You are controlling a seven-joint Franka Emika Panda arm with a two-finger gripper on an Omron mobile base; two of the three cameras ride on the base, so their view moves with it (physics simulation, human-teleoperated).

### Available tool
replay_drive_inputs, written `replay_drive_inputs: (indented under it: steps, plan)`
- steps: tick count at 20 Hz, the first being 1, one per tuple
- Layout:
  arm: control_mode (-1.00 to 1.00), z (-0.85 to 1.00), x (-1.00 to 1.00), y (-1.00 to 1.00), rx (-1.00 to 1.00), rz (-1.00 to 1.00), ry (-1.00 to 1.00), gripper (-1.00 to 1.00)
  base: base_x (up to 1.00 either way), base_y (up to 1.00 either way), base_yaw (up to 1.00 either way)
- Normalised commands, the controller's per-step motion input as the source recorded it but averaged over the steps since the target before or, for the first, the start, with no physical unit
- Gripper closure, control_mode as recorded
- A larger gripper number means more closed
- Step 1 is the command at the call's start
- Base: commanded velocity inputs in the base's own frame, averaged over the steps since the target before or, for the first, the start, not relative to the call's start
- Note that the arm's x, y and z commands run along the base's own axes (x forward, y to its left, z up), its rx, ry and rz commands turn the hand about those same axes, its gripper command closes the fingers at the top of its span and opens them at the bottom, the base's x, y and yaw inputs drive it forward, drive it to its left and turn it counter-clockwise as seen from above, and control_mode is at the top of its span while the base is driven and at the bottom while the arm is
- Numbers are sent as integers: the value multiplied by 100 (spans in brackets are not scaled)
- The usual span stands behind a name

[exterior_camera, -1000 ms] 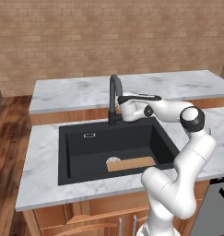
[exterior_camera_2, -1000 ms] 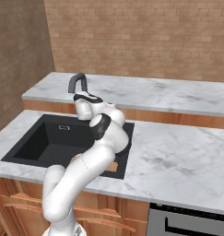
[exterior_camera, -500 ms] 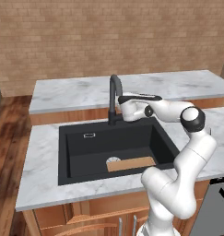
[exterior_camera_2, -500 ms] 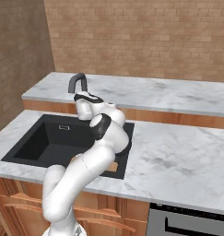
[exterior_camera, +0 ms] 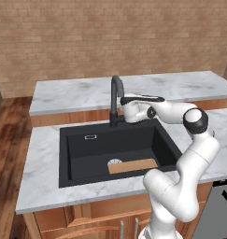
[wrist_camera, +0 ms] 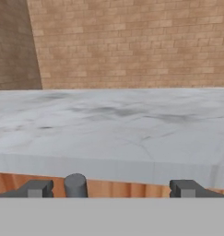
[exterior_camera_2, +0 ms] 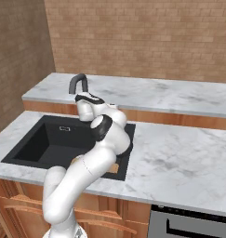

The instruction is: Turn on the sink faucet with hot water and rinse the cutting board for ten seconds, then turn off the faucet. Push the cutting board to reach the water if necessary.

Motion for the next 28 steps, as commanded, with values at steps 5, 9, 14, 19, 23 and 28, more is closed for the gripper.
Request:
replay_drive_inputs:
  steps: [5,9,14,19,23,28]
  plan:
    - [-100,0,4,0,0,0,0,-100,0,0,0]
    - [-100,0,9,0,0,0,0,-100,0,0,0]
    - [-100,0,5,0,0,0,0,-100,0,0,0]
    - [-100,0,0,-4,0,0,0,-100,0,0,0]
    - [-100,0,0,-14,0,0,0,-100,0,0,0]
    - [-100,0,0,-21,0,0,0,-100,0,0,0]
